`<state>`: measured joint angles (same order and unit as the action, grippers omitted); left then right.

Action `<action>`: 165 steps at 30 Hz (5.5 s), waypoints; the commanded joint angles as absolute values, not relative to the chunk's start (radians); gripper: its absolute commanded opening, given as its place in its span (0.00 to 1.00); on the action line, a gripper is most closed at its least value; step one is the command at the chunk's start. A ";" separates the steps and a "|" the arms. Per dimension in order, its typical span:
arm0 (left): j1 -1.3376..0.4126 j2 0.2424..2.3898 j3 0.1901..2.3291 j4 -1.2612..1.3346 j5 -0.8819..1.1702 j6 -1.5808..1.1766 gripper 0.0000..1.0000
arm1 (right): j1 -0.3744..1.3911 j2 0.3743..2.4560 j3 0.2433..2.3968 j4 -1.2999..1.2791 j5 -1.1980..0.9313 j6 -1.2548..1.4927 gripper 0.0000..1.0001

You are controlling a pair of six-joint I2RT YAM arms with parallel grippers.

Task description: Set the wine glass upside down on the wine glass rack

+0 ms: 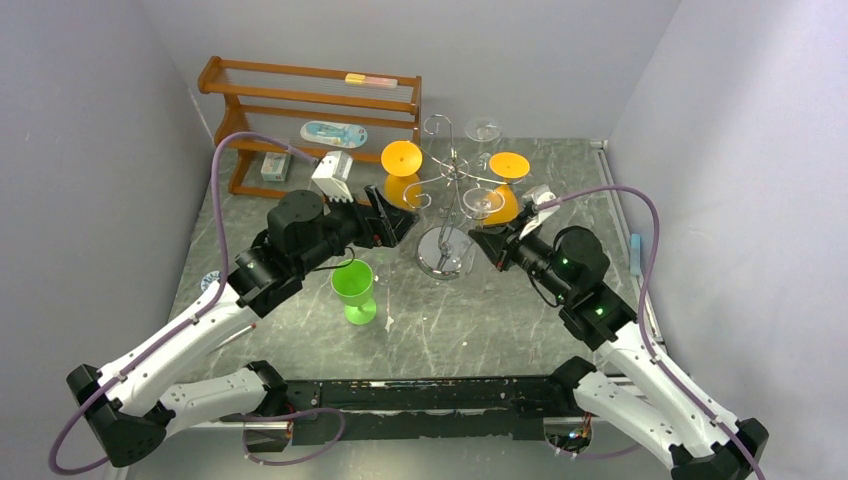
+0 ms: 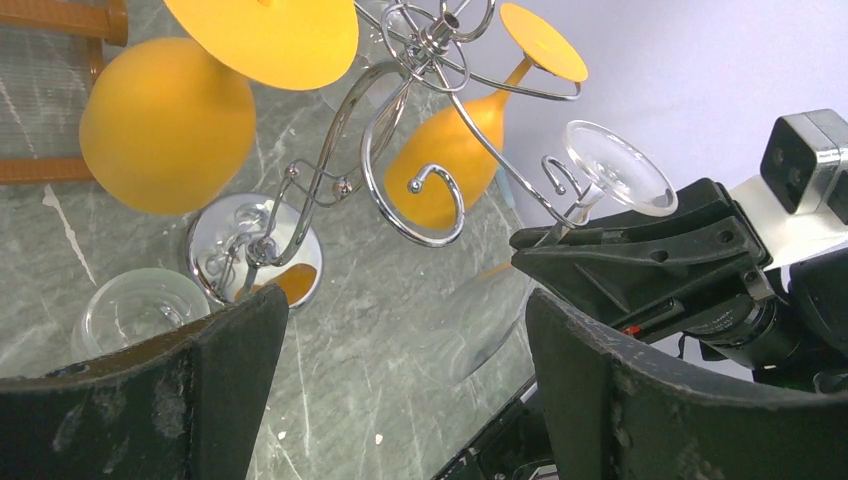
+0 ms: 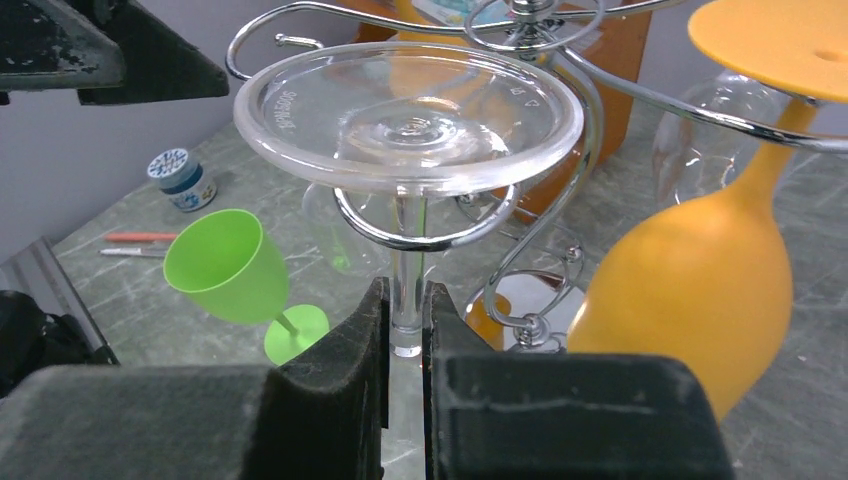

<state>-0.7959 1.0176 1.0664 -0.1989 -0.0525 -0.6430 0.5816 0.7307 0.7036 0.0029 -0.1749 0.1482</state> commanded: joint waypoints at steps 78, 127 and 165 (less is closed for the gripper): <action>-0.840 1.007 1.507 -1.055 -0.464 -0.421 0.05 | 0.578 0.658 1.171 -0.558 -0.026 0.657 0.51; -0.840 0.910 0.871 1.082 -0.158 -0.848 0.05 | 0.876 1.137 1.182 0.735 0.088 0.861 0.59; -0.840 0.898 0.805 1.108 -0.084 -0.964 0.05 | 0.959 1.326 1.382 0.732 0.207 0.845 0.29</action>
